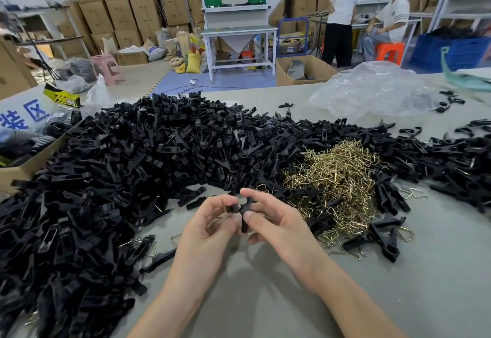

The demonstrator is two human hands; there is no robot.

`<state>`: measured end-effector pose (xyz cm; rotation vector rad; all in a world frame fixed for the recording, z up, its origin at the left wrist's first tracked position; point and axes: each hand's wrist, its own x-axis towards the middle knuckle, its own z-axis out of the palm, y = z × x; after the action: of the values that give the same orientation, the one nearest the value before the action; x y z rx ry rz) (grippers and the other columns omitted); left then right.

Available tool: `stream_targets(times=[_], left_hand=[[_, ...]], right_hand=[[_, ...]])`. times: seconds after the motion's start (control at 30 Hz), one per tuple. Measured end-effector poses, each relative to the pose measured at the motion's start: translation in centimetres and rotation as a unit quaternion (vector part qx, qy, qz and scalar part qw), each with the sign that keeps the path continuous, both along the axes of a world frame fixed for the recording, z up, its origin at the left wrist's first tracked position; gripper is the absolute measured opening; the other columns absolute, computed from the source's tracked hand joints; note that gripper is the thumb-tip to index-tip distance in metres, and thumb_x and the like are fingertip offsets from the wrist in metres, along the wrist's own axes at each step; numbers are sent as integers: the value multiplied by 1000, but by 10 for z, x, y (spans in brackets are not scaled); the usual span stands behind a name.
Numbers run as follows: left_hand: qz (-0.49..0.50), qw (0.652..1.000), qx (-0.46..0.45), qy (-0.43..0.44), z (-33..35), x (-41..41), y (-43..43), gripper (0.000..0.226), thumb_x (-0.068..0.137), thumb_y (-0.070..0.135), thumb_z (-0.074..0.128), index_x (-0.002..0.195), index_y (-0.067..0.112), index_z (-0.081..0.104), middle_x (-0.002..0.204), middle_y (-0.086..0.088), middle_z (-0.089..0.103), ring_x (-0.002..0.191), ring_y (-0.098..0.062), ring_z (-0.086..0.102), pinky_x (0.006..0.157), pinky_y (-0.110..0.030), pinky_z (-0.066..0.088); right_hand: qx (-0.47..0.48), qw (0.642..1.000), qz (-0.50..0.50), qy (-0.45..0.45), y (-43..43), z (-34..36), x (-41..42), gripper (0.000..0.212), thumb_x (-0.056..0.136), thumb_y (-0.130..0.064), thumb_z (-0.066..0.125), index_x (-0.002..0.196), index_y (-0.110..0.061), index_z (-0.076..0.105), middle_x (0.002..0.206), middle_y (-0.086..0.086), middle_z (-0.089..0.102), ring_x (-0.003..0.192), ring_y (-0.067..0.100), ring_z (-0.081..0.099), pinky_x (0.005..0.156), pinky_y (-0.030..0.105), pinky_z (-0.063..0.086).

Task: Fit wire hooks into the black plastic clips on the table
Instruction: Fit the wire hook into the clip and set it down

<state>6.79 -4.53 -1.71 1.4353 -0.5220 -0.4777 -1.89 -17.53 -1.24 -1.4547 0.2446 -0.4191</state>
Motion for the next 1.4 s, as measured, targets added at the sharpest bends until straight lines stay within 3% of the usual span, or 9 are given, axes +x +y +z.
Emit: stream_targets(times=[0.07, 0.13, 0.27, 0.43, 0.6, 0.73, 0.9, 1.1, 1.4], left_hand=[[6, 1000, -2, 14, 1, -2, -1, 29, 98, -1, 54, 99, 24, 70, 96, -13, 69, 82, -30, 65, 75, -44, 50], [17, 1000, -3, 21, 2, -1, 0, 37, 101, -2, 46, 91, 24, 70, 96, -18, 72, 83, -31, 70, 74, -40, 56], [35, 998, -30, 34, 7, 2, 2, 47, 101, 0, 37, 83, 24, 74, 92, -8, 74, 81, -24, 70, 71, -29, 57], [21, 999, -39, 24, 11, -3, 1, 16, 102, 8, 50, 99, 10, 66, 96, -11, 72, 70, -16, 65, 63, -24, 55], [27, 999, -33, -31, 12, -5, -1, 31, 98, 5, 53, 122, 25, 52, 108, 1, 75, 83, -15, 71, 71, -21, 56], [39, 999, 5, -26, 11, -3, 1, 26, 95, 15, 60, 114, 30, 70, 102, 5, 76, 97, -15, 72, 82, -26, 56], [37, 999, 27, -27, 10, -3, 2, 31, 81, 36, 68, 112, 36, 71, 100, 3, 76, 96, -19, 71, 87, -30, 53], [24, 999, 18, -18, 8, -2, 1, 22, 95, 12, 63, 109, 25, 72, 101, -3, 77, 97, -19, 72, 89, -26, 56], [22, 991, 67, -112, 11, -5, 4, 21, 97, 13, 61, 109, 25, 71, 95, 7, 77, 88, -9, 71, 83, -22, 55]], right_hand=[[-8, 1000, 6, 5, 0, 0, -1, 39, 98, -4, 61, 126, -29, 66, 95, -13, 74, 77, 6, 67, 72, 24, 56], [-18, 1000, 5, 8, 1, 1, -1, 38, 98, -5, 61, 126, -31, 66, 95, -16, 74, 78, 4, 67, 72, 23, 56], [-29, 1000, -10, 4, 0, 0, -1, 39, 98, -6, 62, 125, -33, 66, 95, -12, 73, 79, 8, 67, 73, 27, 57], [-34, 999, -29, 1, -2, -1, 0, 40, 97, -7, 64, 125, -35, 67, 96, -14, 73, 75, 7, 65, 70, 25, 56], [-25, 999, -47, -2, -3, -2, 1, 40, 96, -6, 65, 125, -33, 67, 95, -11, 70, 75, 11, 67, 69, 24, 55], [-41, 999, -30, -3, -4, -2, -1, 41, 96, -7, 65, 128, -33, 66, 95, -10, 71, 77, 9, 68, 72, 25, 57], [-61, 998, -13, -2, -2, -3, -1, 42, 96, -6, 66, 126, -35, 66, 95, -16, 70, 77, 5, 68, 74, 23, 57], [-72, 997, -25, -12, -2, -4, 1, 45, 95, -5, 65, 121, -42, 65, 98, -12, 71, 76, 6, 66, 71, 22, 56], [-62, 998, -20, -11, -2, -2, 0, 50, 94, -6, 68, 125, -45, 63, 97, -6, 69, 80, 11, 69, 70, 23, 55]])
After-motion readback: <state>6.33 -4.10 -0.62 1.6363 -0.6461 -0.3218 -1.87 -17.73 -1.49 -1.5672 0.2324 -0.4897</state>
